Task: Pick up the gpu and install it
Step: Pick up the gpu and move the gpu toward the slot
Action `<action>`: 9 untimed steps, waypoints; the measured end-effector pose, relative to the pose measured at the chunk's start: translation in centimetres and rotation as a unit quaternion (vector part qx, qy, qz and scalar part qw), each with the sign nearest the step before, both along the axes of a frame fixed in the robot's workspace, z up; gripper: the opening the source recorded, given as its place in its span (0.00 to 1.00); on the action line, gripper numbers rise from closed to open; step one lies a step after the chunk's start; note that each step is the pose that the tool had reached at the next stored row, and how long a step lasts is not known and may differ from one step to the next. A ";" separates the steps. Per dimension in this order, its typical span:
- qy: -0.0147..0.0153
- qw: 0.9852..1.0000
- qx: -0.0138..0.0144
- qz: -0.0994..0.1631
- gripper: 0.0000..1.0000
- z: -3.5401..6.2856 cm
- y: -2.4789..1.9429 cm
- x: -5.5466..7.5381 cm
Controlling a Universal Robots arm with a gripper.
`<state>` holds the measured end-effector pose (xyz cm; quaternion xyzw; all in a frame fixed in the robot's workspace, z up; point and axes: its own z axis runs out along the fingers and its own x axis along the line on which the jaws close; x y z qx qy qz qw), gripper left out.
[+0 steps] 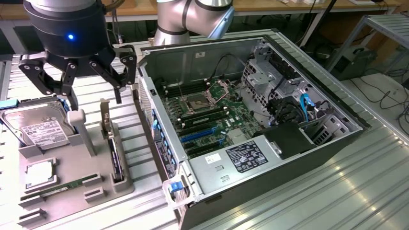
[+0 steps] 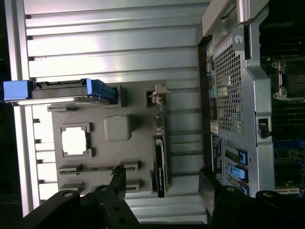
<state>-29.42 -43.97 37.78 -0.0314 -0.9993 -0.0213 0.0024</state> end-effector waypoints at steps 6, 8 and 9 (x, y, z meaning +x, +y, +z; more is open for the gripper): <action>0.001 1.000 0.000 0.000 0.72 -1.16 -0.05 0.0; 0.001 1.000 0.000 0.000 0.72 -1.52 -0.05 0.0; 0.001 1.000 0.000 0.000 0.72 -1.78 -0.05 0.0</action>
